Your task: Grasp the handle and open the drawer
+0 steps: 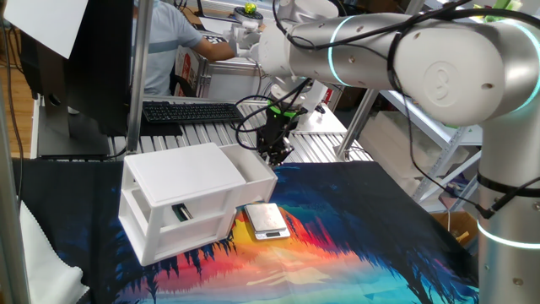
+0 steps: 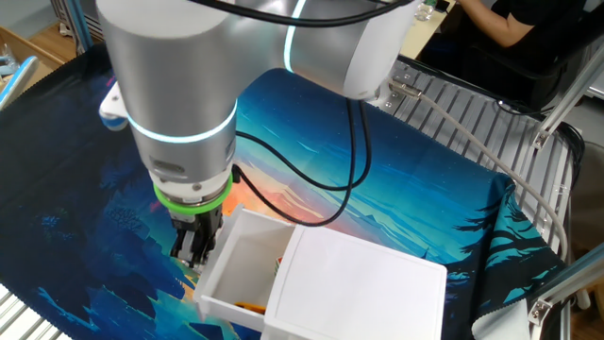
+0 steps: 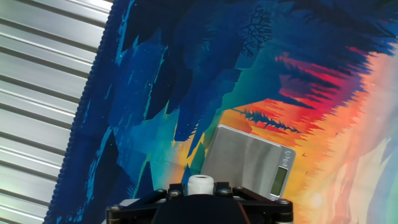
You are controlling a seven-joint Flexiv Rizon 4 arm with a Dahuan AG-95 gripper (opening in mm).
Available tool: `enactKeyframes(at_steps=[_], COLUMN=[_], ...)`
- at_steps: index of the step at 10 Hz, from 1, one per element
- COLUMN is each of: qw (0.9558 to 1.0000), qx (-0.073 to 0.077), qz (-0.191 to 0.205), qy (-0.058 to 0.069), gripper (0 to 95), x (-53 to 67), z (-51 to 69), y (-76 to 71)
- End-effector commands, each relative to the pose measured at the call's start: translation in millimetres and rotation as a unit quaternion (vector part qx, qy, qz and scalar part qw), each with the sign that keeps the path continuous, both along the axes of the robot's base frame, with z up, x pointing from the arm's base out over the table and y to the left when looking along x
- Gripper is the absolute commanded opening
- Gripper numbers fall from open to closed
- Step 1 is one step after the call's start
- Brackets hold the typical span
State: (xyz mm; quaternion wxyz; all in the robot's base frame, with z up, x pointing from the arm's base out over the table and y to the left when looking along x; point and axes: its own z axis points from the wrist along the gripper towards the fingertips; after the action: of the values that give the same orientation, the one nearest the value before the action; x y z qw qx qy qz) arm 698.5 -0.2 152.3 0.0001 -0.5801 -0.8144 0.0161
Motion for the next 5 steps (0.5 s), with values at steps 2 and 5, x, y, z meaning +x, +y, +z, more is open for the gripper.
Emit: enactKeyframes(at_steps=[2, 5], qw=[0.9998, 0.9994], qx=[0.019, 0.028], qz=[0.0, 0.019], qy=[-0.004, -0.005], gripper=[0.0, 0.0], x=[-2.2, 1.3], z=[0.6, 1.4], y=[0.6, 5.2])
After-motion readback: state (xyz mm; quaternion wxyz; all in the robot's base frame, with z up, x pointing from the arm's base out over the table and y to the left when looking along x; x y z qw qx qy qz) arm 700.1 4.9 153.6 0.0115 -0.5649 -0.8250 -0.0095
